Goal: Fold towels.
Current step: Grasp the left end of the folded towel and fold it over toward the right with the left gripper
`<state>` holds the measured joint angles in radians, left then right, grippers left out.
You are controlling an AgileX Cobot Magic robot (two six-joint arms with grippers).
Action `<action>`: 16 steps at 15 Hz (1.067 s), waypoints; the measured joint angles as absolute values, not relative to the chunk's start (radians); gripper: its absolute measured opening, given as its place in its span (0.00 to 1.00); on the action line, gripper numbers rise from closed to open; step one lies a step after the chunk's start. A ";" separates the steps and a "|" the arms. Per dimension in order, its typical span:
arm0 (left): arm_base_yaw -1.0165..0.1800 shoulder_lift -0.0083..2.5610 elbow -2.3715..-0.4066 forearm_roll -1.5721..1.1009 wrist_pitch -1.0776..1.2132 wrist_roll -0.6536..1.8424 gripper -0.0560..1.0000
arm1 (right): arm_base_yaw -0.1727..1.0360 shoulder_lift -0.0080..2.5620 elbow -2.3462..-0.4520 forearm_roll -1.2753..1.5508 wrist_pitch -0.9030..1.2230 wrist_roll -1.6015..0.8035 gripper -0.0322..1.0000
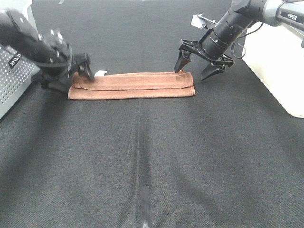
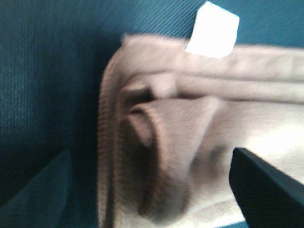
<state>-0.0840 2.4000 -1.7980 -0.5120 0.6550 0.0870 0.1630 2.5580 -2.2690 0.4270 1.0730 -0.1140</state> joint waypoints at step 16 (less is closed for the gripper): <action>-0.111 2.440 -2.219 -0.223 1.086 -0.124 0.12 | 0.163 2.465 -2.271 0.389 1.150 -0.108 0.83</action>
<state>-0.1110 2.4400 -2.2190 -0.2230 1.0860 -0.1240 0.1630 2.4650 -2.2710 0.3890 1.1500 -0.1080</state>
